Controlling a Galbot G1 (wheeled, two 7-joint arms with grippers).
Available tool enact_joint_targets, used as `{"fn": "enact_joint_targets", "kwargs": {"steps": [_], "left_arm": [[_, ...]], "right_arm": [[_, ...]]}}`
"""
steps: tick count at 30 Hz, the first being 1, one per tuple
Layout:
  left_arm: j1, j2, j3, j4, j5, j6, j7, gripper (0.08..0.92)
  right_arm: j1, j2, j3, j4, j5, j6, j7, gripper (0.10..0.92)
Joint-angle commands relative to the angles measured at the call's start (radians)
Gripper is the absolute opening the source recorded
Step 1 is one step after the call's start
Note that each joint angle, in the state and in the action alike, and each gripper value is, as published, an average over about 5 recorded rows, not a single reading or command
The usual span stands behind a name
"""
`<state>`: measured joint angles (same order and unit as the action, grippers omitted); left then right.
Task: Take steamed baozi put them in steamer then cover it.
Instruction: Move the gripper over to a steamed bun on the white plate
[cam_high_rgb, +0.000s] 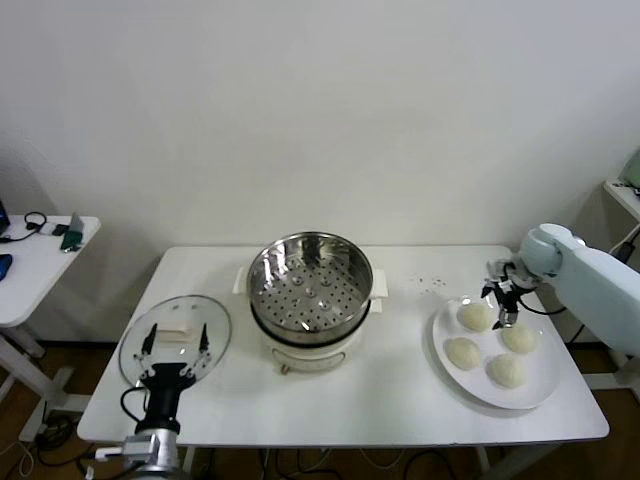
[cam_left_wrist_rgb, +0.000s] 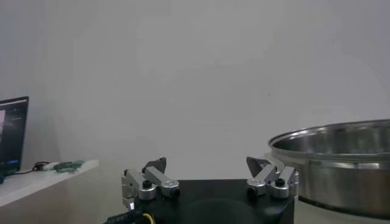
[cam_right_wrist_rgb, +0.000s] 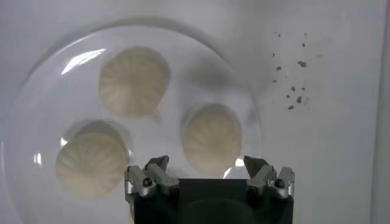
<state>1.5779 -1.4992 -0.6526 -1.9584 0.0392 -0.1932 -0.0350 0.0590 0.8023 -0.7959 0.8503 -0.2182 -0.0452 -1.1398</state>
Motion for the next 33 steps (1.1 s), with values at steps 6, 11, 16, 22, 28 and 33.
{"fn": "enact_joint_targets", "kwargs": {"steps": [6, 11, 16, 22, 28, 33], "left_arm": [[0.001, 0.009, -0.012, -0.003, -0.009, 0.006, -0.001, 0.823], [0.007, 0.009, -0.017, -0.003, -0.011, 0.004, -0.002, 0.823], [0.009, 0.009, -0.019, -0.004, -0.012, 0.003, -0.002, 0.823], [0.008, 0.011, -0.021, -0.003, -0.014, 0.003, -0.002, 0.823], [0.007, 0.011, -0.02, -0.003, -0.014, 0.003, -0.002, 0.823], [0.008, 0.012, -0.02, -0.001, -0.015, 0.002, -0.002, 0.823]], "right_arm": [[0.018, 0.095, -0.018, -0.144, -0.062, 0.04, -0.004, 0.823], [0.003, 0.111, -0.008, -0.152, -0.062, 0.042, -0.002, 0.823], [-0.006, 0.116, -0.006, -0.156, -0.065, 0.043, -0.002, 0.823], [-0.013, 0.123, 0.004, -0.164, -0.072, 0.052, 0.0, 0.821], [-0.018, 0.129, 0.02, -0.17, -0.082, 0.062, 0.002, 0.778], [-0.019, 0.136, 0.028, -0.181, -0.101, 0.075, 0.004, 0.746]]}}
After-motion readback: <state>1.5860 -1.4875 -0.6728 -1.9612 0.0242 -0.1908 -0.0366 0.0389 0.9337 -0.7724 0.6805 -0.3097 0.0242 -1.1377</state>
